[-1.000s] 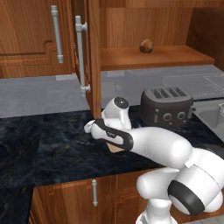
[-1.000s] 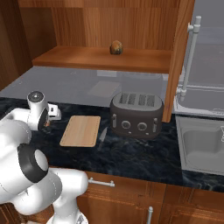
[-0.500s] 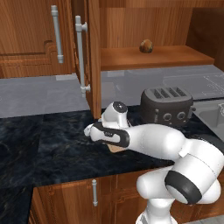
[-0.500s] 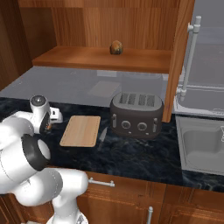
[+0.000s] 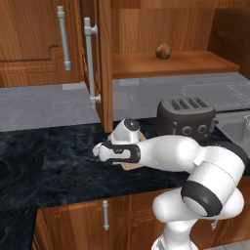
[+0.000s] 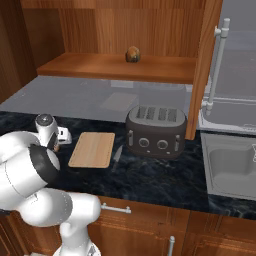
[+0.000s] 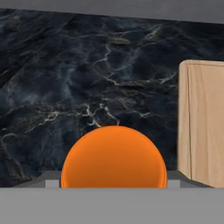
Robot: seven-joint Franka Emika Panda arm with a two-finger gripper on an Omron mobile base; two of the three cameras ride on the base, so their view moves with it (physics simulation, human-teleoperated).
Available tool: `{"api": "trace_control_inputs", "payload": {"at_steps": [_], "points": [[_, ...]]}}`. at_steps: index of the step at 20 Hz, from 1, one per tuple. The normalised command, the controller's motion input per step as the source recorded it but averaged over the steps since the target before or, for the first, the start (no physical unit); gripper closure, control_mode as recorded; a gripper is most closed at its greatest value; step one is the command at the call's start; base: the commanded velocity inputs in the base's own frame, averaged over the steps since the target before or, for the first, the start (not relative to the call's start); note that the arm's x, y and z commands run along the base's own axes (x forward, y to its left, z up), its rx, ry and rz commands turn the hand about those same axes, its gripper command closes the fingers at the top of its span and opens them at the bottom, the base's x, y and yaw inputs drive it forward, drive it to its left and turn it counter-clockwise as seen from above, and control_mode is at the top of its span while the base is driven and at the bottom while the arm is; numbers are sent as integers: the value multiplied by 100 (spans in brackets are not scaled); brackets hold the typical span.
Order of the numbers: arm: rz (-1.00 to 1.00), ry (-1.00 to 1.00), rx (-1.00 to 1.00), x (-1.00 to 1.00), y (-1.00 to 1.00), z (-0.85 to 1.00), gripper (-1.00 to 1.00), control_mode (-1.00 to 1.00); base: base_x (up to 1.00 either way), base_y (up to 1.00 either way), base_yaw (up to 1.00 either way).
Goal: Pick the bread, place it on the cutting board, pick the jam, place it on the counter, and close the cabinet.
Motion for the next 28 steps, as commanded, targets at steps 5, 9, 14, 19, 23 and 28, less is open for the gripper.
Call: {"api": "trace_control_inputs", "payload": {"at_steps": [5,9,14,19,23,28], "points": [[0,0,0,3,13,-17,100,-100,0,0,0],[0,0,0,11,11,-17,100,-100,0,0,0],[0,0,0,16,11,-17,100,-100,0,0,0],[0,0,0,12,7,-11,100,-100,0,0,0],[0,0,0,7,4,-14,100,-100,0,0,0],[0,0,0,2,1,-13,100,-100,0,0,0]]}}
